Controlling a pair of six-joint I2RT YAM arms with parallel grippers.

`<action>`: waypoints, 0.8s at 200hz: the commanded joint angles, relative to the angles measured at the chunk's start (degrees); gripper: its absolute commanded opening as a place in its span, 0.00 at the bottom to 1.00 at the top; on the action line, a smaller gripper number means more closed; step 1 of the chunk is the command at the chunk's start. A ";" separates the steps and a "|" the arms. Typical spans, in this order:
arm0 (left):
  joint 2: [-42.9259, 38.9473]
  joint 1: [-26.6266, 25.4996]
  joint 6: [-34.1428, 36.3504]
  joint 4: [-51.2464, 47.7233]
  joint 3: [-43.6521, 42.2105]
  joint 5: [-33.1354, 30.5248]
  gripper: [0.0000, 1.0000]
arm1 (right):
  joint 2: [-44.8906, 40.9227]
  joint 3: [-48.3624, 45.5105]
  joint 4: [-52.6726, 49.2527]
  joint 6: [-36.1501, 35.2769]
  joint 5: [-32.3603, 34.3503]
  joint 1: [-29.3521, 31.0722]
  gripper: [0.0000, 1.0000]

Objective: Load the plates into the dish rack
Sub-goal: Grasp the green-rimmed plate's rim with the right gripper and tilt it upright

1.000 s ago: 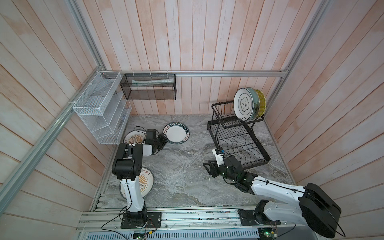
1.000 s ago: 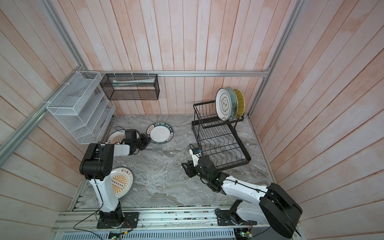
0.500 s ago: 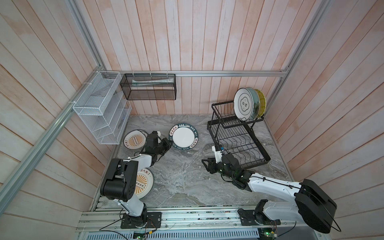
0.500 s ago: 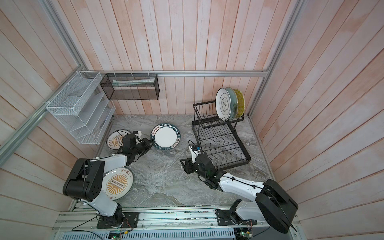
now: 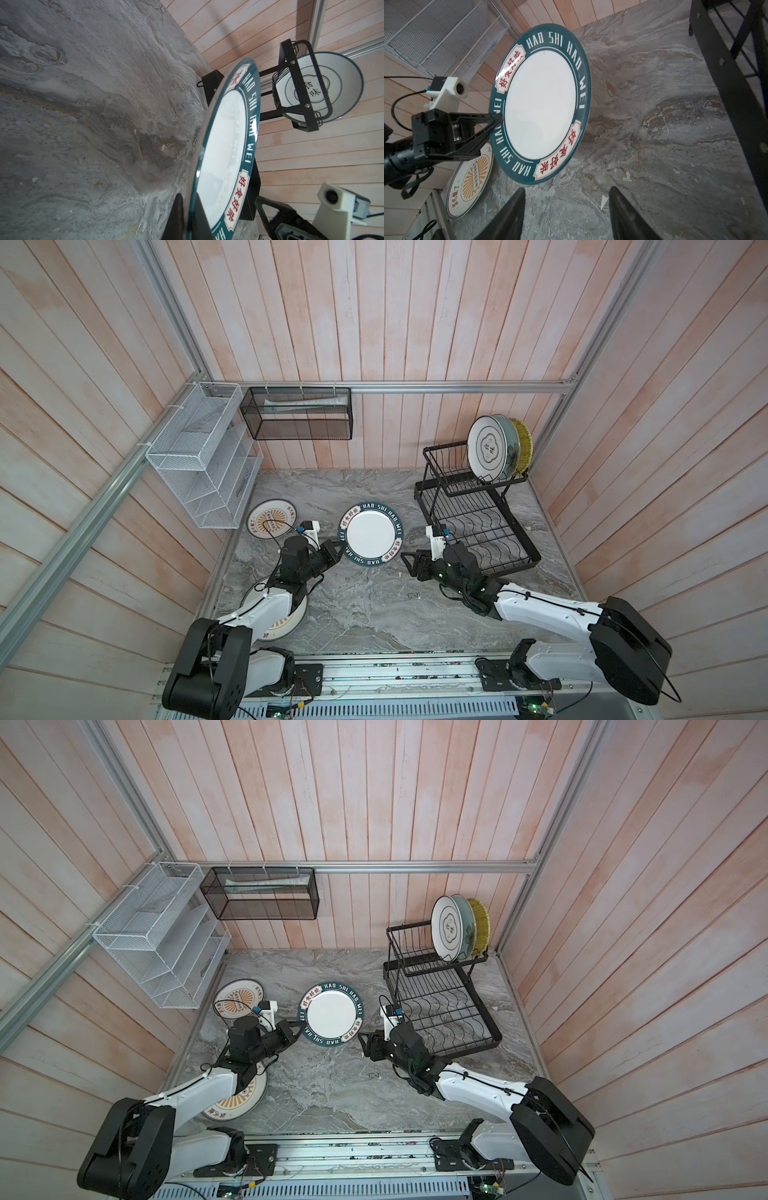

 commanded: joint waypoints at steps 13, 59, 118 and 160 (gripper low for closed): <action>-3.67 -0.31 0.79 7.18 -3.19 3.92 0.00 | 0.72 2.82 1.59 -0.28 -2.52 -1.74 0.65; -4.71 -0.71 0.62 12.27 -5.67 7.05 0.00 | 2.50 4.81 2.28 -0.83 -8.92 -4.31 0.63; -5.75 -1.85 1.93 13.99 -5.78 9.12 0.00 | 3.63 5.39 2.69 -1.09 -10.92 -5.31 0.58; -5.52 -2.98 2.89 14.08 -5.66 9.65 0.00 | 4.11 5.80 4.18 -1.09 -13.37 -5.54 0.53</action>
